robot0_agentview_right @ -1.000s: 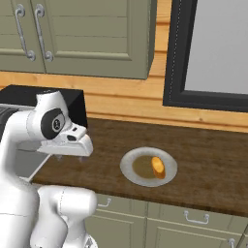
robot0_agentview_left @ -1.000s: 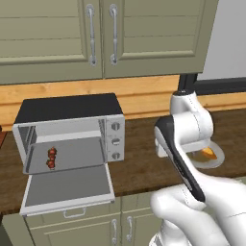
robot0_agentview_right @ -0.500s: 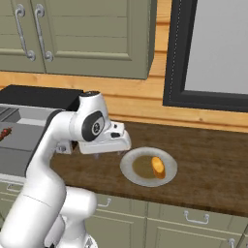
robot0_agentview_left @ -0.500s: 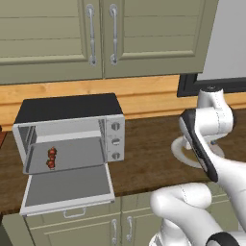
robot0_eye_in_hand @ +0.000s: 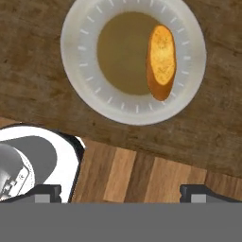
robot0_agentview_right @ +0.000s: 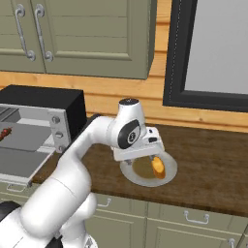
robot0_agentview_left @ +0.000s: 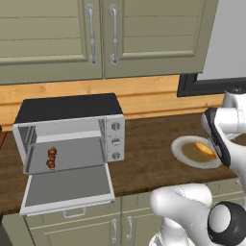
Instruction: Pick up the kebab skewer and baguette bread, and place them inside the toaster oven. Close the toaster oven door and start by setting the timer.
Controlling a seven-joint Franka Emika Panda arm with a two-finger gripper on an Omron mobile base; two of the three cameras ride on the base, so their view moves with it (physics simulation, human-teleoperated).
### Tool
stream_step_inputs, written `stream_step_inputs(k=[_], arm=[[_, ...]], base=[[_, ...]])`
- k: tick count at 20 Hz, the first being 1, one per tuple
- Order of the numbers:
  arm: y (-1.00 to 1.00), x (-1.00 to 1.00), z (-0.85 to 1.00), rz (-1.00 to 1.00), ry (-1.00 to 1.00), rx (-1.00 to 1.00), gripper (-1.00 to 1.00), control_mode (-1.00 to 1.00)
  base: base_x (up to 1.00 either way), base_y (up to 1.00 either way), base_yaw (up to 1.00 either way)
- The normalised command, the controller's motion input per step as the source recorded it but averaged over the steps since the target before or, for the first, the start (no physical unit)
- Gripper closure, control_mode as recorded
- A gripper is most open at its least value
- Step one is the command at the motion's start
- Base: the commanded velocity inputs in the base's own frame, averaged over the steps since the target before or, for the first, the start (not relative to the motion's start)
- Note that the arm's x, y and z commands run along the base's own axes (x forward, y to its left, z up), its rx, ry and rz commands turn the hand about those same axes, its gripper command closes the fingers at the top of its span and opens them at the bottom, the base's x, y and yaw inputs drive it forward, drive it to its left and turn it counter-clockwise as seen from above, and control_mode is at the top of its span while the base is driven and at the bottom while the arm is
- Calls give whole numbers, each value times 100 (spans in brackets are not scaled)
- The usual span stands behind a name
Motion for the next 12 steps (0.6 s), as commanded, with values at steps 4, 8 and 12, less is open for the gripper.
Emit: stream_step_inputs(k=[4,8,12], arm=[[-18,41,-38,2,9,0,-100,-100],[0,57,-29,0,12,0,-100,-100],[0,51,-25,0,13,0,-100,-100]], base=[[0,0,0],[0,0,0],[0,0,0]])
